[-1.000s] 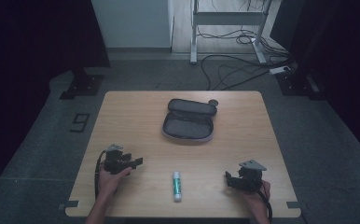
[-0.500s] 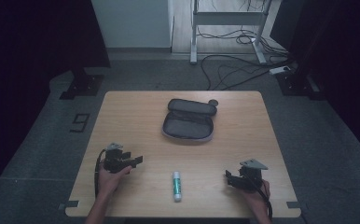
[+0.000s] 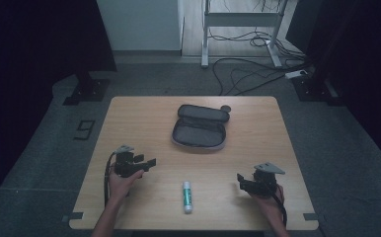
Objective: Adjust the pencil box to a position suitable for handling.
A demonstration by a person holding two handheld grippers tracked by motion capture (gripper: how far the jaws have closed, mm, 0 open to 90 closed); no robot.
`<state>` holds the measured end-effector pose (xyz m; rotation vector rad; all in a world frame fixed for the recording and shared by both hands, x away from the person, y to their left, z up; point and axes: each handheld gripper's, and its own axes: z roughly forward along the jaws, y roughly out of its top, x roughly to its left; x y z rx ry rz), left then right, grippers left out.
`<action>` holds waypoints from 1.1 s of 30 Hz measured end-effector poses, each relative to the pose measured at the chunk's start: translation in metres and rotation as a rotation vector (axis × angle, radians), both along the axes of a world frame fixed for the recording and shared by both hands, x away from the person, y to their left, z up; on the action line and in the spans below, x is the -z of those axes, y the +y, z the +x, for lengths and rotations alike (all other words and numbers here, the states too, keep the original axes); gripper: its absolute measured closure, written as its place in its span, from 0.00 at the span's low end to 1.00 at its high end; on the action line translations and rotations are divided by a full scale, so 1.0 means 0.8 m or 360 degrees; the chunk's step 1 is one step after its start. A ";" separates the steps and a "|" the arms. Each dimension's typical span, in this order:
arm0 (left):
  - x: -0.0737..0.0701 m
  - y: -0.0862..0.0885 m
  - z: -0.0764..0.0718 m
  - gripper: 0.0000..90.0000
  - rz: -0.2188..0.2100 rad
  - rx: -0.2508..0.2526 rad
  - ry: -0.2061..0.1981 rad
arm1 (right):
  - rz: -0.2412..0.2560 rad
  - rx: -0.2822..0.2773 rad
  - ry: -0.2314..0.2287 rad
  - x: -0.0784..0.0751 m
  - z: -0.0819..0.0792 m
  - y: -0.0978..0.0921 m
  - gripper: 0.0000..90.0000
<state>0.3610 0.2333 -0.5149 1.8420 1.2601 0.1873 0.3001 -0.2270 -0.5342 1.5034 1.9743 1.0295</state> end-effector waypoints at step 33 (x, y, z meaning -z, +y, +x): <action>-0.034 -0.053 0.065 0.37 0.0046 -0.0009 -0.0021 | 0.0038 -0.0036 -0.0012 -0.001 -0.001 0.005 0.26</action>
